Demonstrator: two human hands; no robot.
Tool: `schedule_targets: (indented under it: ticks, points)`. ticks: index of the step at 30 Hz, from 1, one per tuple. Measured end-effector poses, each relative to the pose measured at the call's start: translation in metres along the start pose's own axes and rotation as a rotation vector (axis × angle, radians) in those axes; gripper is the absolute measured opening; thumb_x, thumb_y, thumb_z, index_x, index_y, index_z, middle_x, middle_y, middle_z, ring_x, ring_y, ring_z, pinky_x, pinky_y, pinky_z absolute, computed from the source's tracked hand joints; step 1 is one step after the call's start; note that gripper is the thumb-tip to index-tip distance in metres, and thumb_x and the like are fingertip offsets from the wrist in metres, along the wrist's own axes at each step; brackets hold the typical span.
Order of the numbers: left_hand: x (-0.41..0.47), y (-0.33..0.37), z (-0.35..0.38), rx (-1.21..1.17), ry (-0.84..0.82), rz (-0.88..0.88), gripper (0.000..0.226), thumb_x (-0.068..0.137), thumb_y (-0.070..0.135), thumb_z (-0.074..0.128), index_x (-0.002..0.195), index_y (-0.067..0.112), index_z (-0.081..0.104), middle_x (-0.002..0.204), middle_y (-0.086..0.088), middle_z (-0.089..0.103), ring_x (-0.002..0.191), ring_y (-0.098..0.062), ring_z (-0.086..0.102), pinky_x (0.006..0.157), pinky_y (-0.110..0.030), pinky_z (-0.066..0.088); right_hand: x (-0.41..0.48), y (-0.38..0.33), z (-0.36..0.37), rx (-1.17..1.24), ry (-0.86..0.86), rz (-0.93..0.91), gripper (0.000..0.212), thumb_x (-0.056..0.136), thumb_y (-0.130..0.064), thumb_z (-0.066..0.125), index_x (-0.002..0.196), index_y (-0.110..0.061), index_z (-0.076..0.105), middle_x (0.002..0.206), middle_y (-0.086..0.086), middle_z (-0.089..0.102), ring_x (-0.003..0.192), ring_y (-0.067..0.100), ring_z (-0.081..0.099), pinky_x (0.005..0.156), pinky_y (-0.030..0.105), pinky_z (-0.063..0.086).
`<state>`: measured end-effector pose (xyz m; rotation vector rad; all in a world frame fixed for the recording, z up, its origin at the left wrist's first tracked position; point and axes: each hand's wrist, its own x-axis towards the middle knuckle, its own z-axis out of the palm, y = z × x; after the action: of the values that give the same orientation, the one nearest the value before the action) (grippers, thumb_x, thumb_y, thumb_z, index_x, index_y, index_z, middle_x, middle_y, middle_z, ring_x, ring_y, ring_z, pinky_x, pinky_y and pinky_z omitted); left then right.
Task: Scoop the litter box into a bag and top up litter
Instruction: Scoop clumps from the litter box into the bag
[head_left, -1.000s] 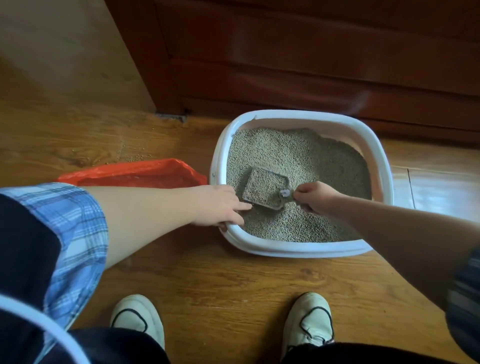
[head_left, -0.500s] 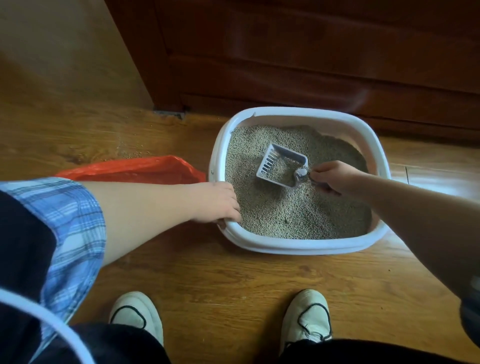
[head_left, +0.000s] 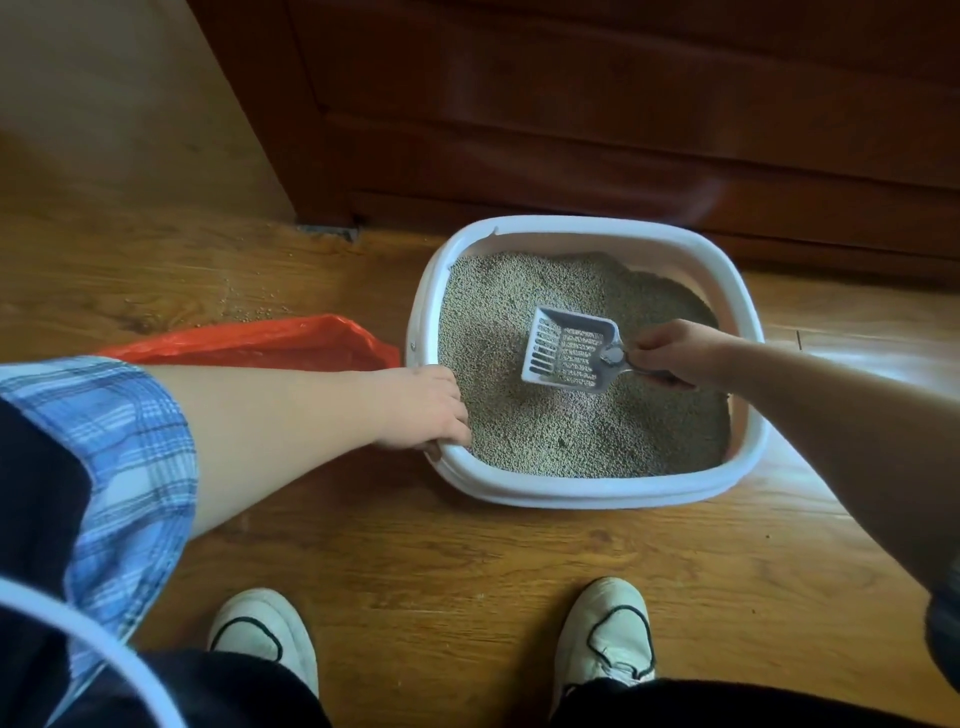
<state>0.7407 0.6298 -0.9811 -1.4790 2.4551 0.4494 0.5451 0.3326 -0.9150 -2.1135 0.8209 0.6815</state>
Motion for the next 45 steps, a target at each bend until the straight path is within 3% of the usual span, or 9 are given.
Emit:
schedule_targets:
  ticks: [4,9,13,18,25,30,36,40,45]
  points:
    - [0.0,0.0,0.0,-0.002,-0.003,-0.011,0.028,0.091,0.048,0.055,0.113,0.031,0.06,0.116,0.011,0.063,0.112,-0.017,0.055,0.104,-0.034,0.03,-0.005,0.015,-0.017,-0.253,0.045,0.071,0.037,0.092,-0.026,0.06,0.057,-0.015,0.055,0.045,-0.001,0.051,0.044,0.019,0.044,0.05,0.026,0.038]
    - [-0.001,0.001,-0.001,-0.013,0.004,-0.028,0.028,0.089,0.045,0.056,0.113,0.03,0.06,0.115,0.011,0.063,0.11,-0.018,0.056,0.103,-0.035,0.031,-0.011,0.029,-0.026,-0.644,-0.057,0.263,0.031,0.095,-0.038,0.052,0.071,-0.022,0.063,0.069,-0.002,0.065,0.063,0.015,0.06,0.064,0.031,0.052]
    - [-0.001,0.003,-0.003,-0.02,0.004,-0.028,0.027,0.089,0.044,0.058,0.111,0.029,0.061,0.117,0.011,0.063,0.111,-0.018,0.055,0.104,-0.036,0.031,-0.012,0.022,-0.001,-0.744,-0.152,0.241,0.031,0.098,-0.047,0.049,0.084,-0.026,0.067,0.074,-0.005,0.066,0.061,0.011,0.056,0.057,0.023,0.047]
    - [-0.002,0.003,-0.003,-0.02,-0.004,-0.028,0.027,0.09,0.043,0.057,0.113,0.03,0.06,0.116,0.012,0.062,0.111,-0.017,0.055,0.106,-0.036,0.031,-0.001,0.003,0.05,-0.613,-0.251,0.139,0.042,0.097,-0.057,0.05,0.085,-0.021,0.069,0.071,-0.004,0.062,0.058,0.01,0.051,0.055,0.022,0.041]
    - [-0.002,0.004,-0.004,-0.005,0.01,-0.032,0.027,0.088,0.042,0.059,0.11,0.028,0.062,0.113,0.01,0.064,0.11,-0.02,0.056,0.104,-0.036,0.032,-0.001,0.01,0.06,-0.249,-0.263,0.153,0.03,0.1,-0.025,0.056,0.073,-0.014,0.066,0.046,-0.006,0.053,0.038,0.006,0.045,0.05,0.021,0.041]
    - [-0.002,0.005,-0.009,0.008,-0.028,-0.047,0.026,0.089,0.042,0.057,0.111,0.029,0.06,0.115,0.011,0.063,0.111,-0.019,0.054,0.104,-0.034,0.03,-0.001,0.005,0.051,-0.051,-0.177,0.146,0.024,0.098,-0.026,0.061,0.078,-0.014,0.066,0.049,-0.005,0.054,0.039,0.009,0.044,0.048,0.022,0.038]
    - [-0.003,0.005,-0.012,0.013,-0.04,-0.039,0.025,0.09,0.042,0.056,0.111,0.029,0.06,0.114,0.009,0.063,0.112,-0.019,0.055,0.104,-0.036,0.031,0.004,-0.006,0.038,0.087,-0.016,0.082,0.03,0.097,-0.021,0.061,0.067,-0.015,0.063,0.049,0.0,0.054,0.04,0.014,0.042,0.042,0.02,0.033]
    - [-0.003,0.005,-0.013,0.025,-0.054,-0.035,0.026,0.09,0.04,0.056,0.114,0.029,0.059,0.115,0.009,0.063,0.114,-0.019,0.055,0.104,-0.037,0.032,0.005,-0.015,0.039,0.273,-0.013,0.103,0.025,0.099,-0.019,0.058,0.077,-0.009,0.064,0.058,0.006,0.053,0.042,0.012,0.043,0.038,0.018,0.032]
    - [-0.004,0.006,-0.015,0.013,-0.059,-0.037,0.026,0.09,0.04,0.056,0.114,0.03,0.059,0.115,0.009,0.063,0.114,-0.019,0.055,0.105,-0.037,0.032,0.006,-0.02,0.04,0.237,-0.024,0.106,0.025,0.099,-0.021,0.059,0.078,-0.01,0.065,0.061,0.008,0.055,0.045,0.014,0.044,0.042,0.021,0.034]
